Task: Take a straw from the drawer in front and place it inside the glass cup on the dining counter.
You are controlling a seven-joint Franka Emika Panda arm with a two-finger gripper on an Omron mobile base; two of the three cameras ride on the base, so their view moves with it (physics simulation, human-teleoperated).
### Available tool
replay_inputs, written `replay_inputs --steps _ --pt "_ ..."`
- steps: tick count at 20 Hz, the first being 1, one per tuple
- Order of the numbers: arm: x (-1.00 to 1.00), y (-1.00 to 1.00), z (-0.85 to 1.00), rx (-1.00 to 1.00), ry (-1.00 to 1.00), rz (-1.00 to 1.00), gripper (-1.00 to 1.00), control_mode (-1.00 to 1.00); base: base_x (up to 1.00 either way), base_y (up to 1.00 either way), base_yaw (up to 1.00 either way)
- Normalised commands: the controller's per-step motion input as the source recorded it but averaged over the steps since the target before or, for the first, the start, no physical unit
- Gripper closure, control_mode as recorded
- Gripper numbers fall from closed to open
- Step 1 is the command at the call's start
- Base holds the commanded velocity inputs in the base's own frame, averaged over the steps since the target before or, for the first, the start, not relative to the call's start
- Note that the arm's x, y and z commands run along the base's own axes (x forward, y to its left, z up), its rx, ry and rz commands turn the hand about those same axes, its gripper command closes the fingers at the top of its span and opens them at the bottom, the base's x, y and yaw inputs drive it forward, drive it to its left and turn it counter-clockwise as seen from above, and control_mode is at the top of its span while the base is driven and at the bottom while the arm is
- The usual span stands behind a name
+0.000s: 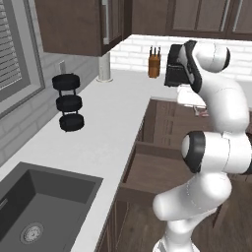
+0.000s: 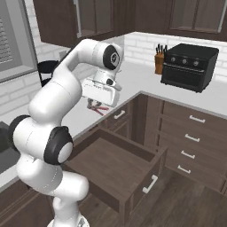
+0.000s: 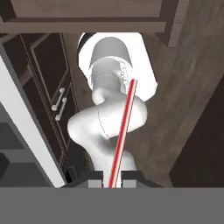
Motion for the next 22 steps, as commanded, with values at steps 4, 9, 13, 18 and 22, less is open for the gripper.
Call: replay_inputs --steps 4,9,13,18,22 --pt "-0.93 0.0 0.37 0.0 0.23 0.0 1.0 -1.0 0.0 0.0 0.0" --pt "-0.91 -0.01 0.25 0.0 0.1 0.0 1.0 -1.0 0.0 0.0 0.0" --pt "-0.63 0.0 0.11 0.0 0.04 0.0 1.0 1.0 -0.22 0.0 -0.01" --pt "0.0 0.0 0.0 0.0 0.0 0.0 1.0 1.0 -0.99 -0.05 -0.13" --pt "0.0 0.0 0.0 0.0 0.0 0.0 1.0 1.0 -0.82 -0.21 -0.25"
